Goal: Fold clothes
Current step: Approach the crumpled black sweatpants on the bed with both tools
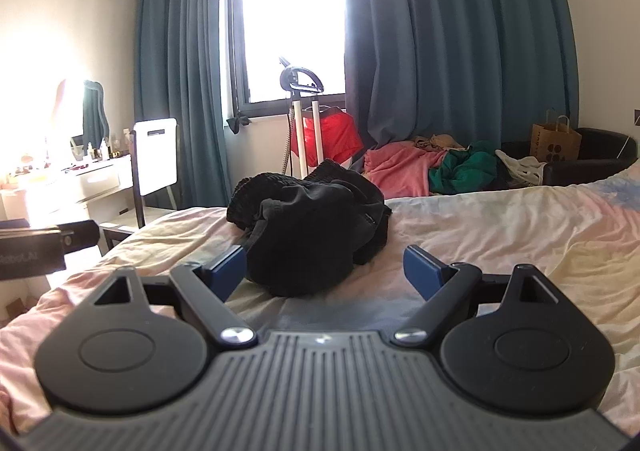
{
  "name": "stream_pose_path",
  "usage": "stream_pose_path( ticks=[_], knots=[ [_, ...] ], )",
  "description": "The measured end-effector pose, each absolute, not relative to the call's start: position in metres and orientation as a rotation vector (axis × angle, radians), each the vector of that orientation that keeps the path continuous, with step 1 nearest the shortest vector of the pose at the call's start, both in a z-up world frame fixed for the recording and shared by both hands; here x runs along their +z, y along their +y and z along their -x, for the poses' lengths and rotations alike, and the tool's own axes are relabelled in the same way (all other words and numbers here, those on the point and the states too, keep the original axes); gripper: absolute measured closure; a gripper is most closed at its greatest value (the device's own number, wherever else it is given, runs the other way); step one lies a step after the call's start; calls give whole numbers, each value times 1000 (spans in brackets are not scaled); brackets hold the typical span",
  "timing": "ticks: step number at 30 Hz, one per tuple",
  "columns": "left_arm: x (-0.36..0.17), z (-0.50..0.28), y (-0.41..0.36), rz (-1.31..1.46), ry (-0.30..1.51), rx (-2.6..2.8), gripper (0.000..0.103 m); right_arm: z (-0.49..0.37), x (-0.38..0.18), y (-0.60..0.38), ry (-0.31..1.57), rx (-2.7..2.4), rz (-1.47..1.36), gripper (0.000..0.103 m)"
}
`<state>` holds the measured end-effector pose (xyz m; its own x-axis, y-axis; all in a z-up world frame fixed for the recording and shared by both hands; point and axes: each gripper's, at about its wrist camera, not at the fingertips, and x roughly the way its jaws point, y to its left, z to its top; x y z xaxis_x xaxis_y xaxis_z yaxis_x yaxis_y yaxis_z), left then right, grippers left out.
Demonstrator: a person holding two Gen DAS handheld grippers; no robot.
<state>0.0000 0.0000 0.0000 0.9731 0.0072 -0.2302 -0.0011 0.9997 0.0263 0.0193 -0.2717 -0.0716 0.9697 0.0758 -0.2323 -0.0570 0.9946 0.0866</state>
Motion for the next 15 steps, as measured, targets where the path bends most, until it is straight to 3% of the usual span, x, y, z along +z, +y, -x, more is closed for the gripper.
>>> stream_pose_path(
  ticks=[15],
  knots=[
    [-1, -1, 2, -28, 265, 4, 0, -14, -70, -271, 211, 61, -72, 16]
  ],
)
